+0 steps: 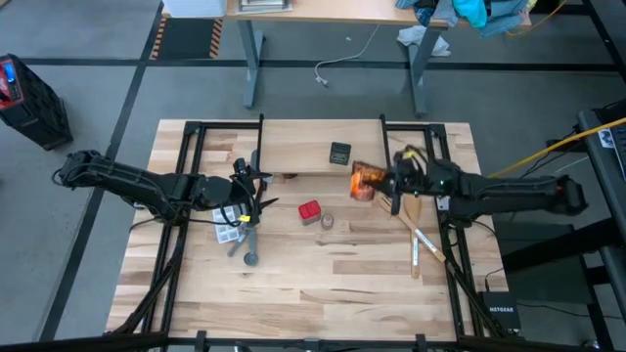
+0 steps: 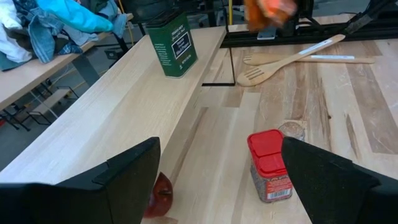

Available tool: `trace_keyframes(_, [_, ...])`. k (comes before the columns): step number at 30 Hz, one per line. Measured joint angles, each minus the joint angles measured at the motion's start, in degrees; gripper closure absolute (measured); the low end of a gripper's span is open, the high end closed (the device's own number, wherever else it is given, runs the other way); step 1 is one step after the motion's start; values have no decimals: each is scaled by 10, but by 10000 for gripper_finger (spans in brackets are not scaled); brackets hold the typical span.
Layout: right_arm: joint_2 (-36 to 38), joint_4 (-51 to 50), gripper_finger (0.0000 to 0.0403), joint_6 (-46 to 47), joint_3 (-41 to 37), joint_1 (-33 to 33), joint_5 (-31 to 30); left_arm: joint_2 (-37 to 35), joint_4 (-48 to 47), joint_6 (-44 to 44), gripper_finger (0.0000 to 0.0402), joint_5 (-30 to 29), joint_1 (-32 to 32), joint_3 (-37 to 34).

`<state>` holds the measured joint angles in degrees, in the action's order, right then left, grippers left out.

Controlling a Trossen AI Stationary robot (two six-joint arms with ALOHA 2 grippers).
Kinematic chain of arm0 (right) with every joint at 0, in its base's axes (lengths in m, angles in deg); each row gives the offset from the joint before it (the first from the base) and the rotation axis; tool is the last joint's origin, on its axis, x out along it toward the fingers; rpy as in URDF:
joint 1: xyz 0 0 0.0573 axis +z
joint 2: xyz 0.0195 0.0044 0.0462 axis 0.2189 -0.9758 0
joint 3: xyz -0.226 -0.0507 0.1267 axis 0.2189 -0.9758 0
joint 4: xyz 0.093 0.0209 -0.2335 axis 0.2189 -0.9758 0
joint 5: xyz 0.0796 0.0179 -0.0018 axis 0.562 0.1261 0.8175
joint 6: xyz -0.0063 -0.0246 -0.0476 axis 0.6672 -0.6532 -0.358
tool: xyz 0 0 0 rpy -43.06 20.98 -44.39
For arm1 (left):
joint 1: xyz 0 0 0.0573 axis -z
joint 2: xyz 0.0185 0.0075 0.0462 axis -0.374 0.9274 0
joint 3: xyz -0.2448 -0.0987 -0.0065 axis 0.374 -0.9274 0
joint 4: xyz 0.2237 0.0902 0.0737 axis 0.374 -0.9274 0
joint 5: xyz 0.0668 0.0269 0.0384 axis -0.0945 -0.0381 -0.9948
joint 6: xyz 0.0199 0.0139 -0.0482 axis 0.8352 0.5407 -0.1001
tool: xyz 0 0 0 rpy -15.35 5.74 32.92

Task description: Shelf spices

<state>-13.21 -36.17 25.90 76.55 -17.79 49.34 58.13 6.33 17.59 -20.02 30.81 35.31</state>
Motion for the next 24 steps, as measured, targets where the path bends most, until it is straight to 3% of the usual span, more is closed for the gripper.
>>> trace_keyframes(6, [-24,-2,349,0,0,128,-120,0,0,-9,73,0,0,0])
trace_keyframes(12, [-93,-1,349,19,0,227,-254,0,0,-9,73,0,0,0])
trace_keyframes(20, [-230,21,349,47,0,282,-417,0,-1,-9,73,0,0,0])
trace_keyframes(24, [-304,64,349,47,0,284,-449,0,-1,-9,73,0,0,0])
